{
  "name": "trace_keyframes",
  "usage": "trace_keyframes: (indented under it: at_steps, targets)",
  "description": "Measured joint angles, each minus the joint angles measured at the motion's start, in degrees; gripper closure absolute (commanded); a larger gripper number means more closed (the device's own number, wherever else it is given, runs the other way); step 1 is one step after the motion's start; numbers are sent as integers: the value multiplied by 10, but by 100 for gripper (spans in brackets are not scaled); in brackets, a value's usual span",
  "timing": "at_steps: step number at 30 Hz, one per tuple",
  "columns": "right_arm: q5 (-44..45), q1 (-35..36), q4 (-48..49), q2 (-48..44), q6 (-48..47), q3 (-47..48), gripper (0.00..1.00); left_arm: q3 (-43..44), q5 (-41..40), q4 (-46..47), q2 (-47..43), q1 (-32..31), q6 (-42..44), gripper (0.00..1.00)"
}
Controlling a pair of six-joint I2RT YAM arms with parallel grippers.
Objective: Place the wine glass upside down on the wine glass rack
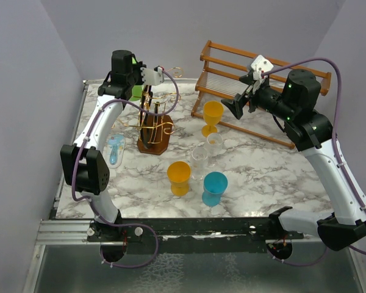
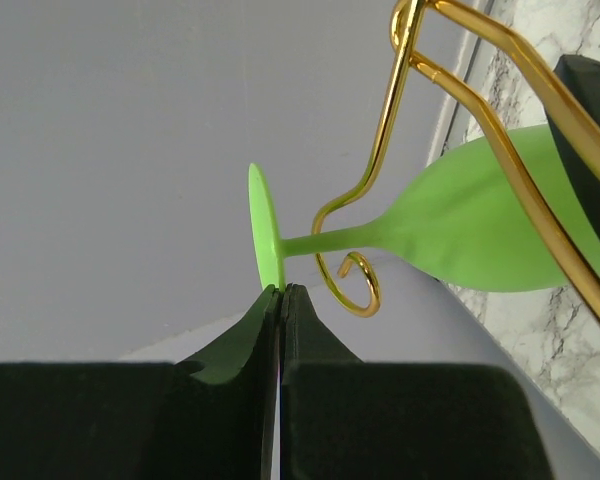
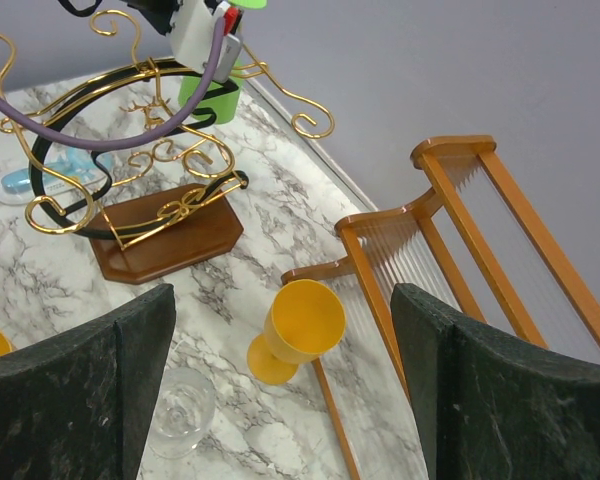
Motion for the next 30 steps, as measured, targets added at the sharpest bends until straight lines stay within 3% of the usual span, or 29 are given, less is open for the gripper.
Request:
trace_keyframes:
  at_steps: [18, 30]
  targets:
    - [-2, 0, 3, -6, -1, -21, 11, 7, -49, -33, 3, 0, -2, 100]
    - [-2, 0, 4, -9, -1, -21, 10, -36, -38, -41, -35, -1, 3, 100]
